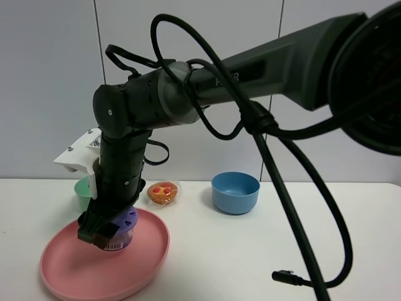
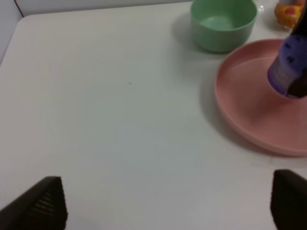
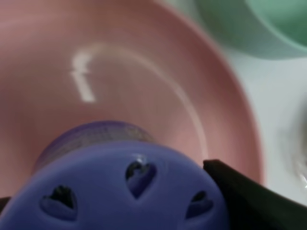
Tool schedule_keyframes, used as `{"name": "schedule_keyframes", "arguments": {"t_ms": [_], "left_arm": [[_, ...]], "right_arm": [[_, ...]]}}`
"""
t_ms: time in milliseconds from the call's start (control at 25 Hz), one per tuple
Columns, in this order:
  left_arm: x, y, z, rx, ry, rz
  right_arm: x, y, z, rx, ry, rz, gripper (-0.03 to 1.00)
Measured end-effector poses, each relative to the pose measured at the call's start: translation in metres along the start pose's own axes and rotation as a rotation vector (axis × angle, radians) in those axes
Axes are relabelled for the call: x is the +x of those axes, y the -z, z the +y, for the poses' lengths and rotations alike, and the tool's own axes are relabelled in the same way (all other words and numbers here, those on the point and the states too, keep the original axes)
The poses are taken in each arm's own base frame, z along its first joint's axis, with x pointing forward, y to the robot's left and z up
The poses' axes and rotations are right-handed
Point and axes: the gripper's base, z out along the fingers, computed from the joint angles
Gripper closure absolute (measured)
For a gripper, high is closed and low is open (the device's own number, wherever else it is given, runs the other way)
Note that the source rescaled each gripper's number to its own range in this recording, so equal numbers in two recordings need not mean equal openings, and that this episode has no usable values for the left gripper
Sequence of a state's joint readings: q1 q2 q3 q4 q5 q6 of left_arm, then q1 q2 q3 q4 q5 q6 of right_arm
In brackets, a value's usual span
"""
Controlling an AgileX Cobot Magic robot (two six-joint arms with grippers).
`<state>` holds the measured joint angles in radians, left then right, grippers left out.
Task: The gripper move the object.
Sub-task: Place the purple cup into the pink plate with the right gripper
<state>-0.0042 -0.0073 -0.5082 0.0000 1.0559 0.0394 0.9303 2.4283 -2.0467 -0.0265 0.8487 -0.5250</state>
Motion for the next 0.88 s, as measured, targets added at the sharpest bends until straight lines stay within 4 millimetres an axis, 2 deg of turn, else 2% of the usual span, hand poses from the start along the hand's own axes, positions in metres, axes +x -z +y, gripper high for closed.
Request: {"name": "schedule_keyframes", "arguments": {"t_ms": [160, 600, 640, 680, 760, 880], "left_arm": [[0.000, 0.000, 0.000, 0.000, 0.000, 0.000], [0.000, 0.000, 0.000, 0.000, 0.000, 0.000], [0.000, 0.000, 0.000, 0.000, 0.000, 0.000], [0.000, 0.000, 0.000, 0.000, 0.000, 0.000], [0.000, 0.000, 0.000, 0.000, 0.000, 0.000], [0.000, 0.000, 0.000, 0.000, 0.000, 0.000]], "right_arm": [[-0.005, -0.006, 0.006, 0.008, 0.100, -0.025, 0.97], [-0.002, -0.019, 0.009, 0.012, 0.146, -0.006, 0.97], [-0.002, -0.019, 0.010, 0.017, 0.154, -0.001, 0.91], [-0.002, -0.019, 0.010, 0.024, 0.162, 0.002, 0.79], [-0.002, -0.018, 0.008, 0.040, 0.169, 0.008, 0.49], [0.000, -0.018, 0.006, 0.060, 0.168, 0.036, 0.34]]}}
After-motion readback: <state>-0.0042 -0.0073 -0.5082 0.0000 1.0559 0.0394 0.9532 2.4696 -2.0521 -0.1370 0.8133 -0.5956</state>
